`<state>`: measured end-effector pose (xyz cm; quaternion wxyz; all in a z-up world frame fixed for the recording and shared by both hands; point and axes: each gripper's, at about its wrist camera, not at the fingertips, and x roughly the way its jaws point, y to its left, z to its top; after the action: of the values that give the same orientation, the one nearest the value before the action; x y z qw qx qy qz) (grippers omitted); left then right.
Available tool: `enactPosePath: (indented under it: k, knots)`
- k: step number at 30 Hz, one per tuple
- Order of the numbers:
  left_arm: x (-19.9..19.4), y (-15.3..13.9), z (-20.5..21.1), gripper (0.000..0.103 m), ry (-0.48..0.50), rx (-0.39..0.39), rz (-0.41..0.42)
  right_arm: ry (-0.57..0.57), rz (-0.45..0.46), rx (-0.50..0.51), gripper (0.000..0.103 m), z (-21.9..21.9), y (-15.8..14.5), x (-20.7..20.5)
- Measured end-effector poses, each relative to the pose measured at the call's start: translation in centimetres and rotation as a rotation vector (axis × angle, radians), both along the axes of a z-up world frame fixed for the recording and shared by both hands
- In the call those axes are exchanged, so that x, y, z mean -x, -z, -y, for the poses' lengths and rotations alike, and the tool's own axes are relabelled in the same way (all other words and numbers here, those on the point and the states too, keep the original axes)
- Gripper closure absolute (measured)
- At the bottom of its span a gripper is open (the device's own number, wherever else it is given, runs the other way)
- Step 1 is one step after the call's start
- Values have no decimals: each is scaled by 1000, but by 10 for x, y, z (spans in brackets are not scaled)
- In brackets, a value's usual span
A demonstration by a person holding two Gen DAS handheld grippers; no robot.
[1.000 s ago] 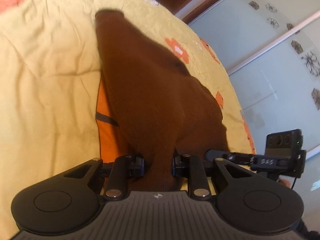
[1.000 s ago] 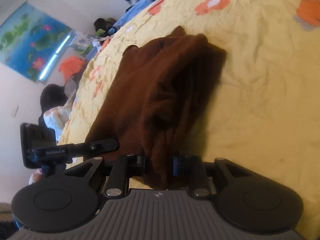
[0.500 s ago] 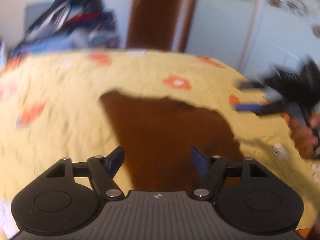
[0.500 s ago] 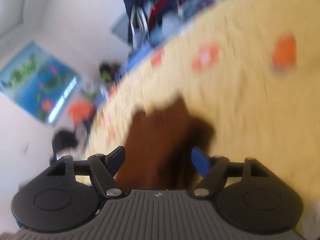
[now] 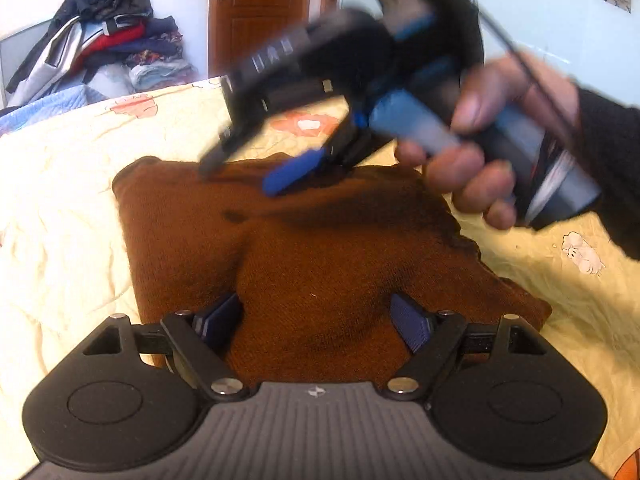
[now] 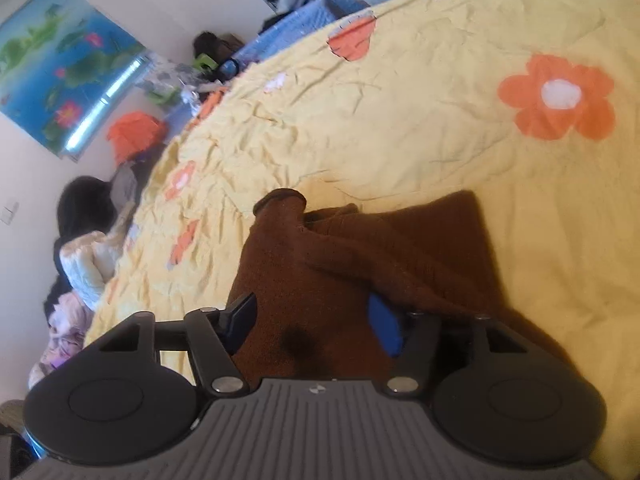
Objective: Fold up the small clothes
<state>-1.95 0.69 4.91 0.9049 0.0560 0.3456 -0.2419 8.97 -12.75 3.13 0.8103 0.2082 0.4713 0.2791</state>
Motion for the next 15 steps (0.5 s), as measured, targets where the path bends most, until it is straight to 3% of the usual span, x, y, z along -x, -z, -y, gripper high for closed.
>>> enactPosePath:
  k: [2,4,6,10,12,15]
  knots:
    - [2,1,0,16,0,-2,5,14,33,13,29,-5,-16,5]
    - [0,3,1,15,0,-7,6,-45,81,-11,23,-20,-31,1]
    - [-1,3,1,15,-1,-6,1,-91,85,4,22,-39,-35,-2]
    - [-3,2,0,15,-4,-5,0,-148,83,156,21,-77,-8,-23]
    - [0,2,4,15,-8,-10,6,-153,157,156,21,-77,-5,-27]
    - [1,0,7,14,-6,-19,9,-143,173,180,17,-83,-7,-31]
